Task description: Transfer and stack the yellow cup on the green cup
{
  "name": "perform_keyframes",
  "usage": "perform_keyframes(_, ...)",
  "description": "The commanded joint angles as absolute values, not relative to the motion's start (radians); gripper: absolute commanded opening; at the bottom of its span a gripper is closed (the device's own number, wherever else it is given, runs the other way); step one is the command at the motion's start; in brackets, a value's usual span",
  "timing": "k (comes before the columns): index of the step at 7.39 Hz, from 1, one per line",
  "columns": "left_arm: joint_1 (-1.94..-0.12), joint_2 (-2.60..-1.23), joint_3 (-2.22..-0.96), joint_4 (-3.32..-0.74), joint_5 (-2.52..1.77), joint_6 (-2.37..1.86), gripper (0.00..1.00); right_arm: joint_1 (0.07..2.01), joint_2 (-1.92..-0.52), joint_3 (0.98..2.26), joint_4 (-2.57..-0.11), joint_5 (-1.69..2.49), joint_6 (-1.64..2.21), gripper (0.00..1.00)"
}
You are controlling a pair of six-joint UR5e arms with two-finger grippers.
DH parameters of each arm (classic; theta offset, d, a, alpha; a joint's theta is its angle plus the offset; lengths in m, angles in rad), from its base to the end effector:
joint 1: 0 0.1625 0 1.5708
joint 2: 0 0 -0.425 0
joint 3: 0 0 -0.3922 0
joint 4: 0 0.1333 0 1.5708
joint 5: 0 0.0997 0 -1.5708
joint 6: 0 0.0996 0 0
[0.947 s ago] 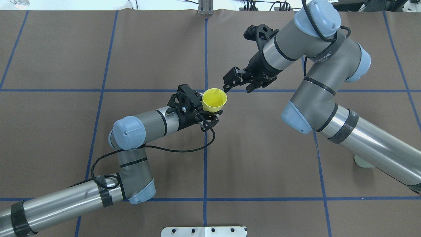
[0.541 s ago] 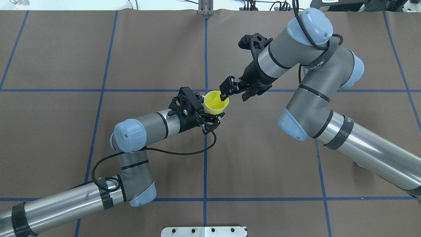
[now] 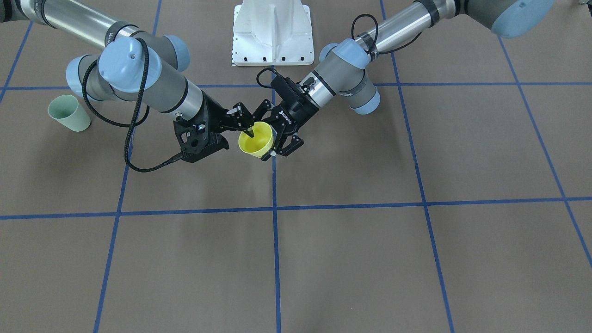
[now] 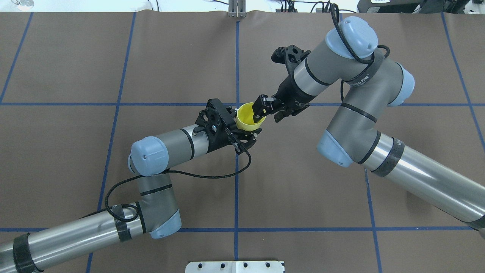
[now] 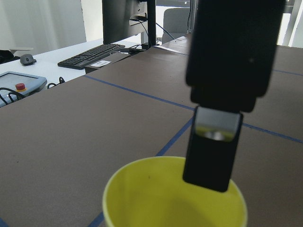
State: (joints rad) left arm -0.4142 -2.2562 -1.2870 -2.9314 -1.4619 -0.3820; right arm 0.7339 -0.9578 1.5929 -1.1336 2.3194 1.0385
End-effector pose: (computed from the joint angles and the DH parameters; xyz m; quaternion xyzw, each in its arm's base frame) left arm 0.5904 -0.4170 0.2215 0.5775 0.5110 0.2011 0.6042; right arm -0.4551 -0.4987 0.2248 0.0279 -0.5693 -0.1053 0.8149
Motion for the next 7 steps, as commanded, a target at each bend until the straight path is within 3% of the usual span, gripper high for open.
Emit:
perform_keyframes(1,-0.414,-2.258,-1.292,-2.931,-1.462,-0.385,0.44,0.733,-0.957,1.592,-1.134,2.319,1.039,0.62)
perform_keyframes(3,-0.41,-2.26,-1.292,-2.933,-1.462,-0.388,0.44,0.733,-0.956,1.592,-1.132,2.319,1.039,0.49)
perform_keyframes(6,-0.407,-2.26,-1.292,-2.942,-1.462,-0.39,0.44,0.733,-0.956,1.594,-1.126,2.321,1.039,0.37)
perform_keyframes(7,-0.4,-2.261,-1.29,-2.942,-1.46,-0.39,0.48,0.733,-0.956,1.594,-1.118,2.321,1.04,0.18)
